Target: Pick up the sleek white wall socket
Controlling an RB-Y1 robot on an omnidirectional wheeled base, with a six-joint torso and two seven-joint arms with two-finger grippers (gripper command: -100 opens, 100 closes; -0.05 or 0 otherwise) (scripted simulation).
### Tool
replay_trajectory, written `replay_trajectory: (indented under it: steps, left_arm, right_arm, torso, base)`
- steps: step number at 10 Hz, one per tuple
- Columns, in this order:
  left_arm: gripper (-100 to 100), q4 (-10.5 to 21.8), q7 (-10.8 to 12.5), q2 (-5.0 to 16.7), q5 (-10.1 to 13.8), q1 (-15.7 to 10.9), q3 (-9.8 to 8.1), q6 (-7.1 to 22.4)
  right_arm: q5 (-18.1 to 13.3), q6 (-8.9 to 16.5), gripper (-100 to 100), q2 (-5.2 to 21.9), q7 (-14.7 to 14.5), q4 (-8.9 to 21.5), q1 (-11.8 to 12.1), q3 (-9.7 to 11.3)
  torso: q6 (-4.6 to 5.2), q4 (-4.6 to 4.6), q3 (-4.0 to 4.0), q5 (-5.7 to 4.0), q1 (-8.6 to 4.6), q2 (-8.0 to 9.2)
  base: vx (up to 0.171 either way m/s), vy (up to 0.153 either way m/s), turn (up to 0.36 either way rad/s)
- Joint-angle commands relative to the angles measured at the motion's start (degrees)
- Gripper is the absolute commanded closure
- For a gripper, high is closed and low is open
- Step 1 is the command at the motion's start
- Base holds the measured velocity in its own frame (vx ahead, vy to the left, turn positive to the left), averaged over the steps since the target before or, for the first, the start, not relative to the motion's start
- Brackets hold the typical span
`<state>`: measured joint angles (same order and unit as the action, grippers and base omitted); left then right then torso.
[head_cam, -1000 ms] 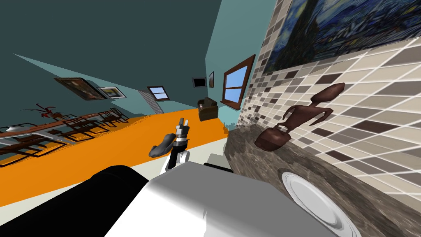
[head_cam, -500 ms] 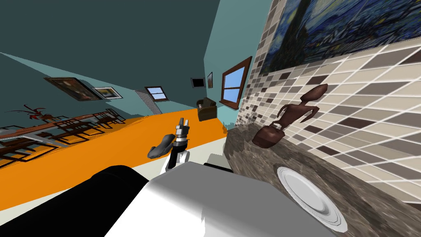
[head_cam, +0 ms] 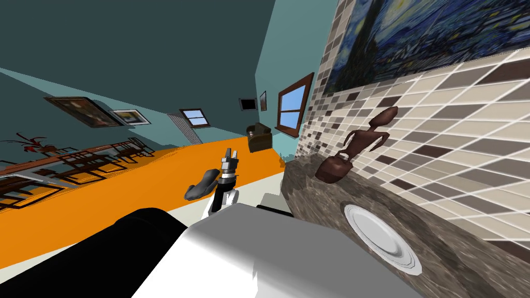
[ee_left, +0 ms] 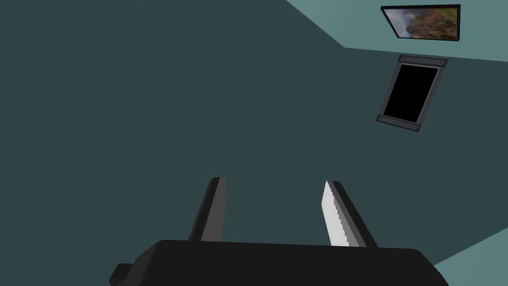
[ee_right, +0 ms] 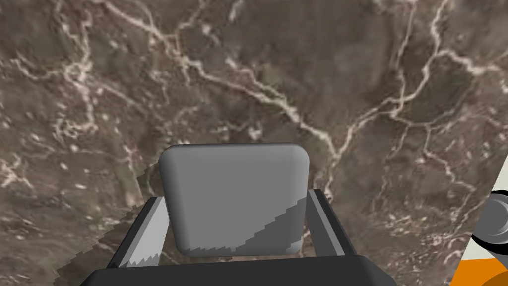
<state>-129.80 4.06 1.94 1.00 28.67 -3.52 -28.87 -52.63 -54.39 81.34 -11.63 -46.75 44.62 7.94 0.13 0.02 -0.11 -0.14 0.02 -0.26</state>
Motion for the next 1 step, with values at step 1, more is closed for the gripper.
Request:
replay_trajectory:
  steps: [1]
  left_arm:
    - [0,0.0,0.0,0.0,0.0,0.0,0.00,0.0]
  right_arm:
    - [0.0,0.0,0,0.0,0.0,0.0,0.0,0.0]
  torso:
    - [0.00,0.00,0.00,0.00,0.00,0.00]
  base:
    - [0.000,0.000,0.000]
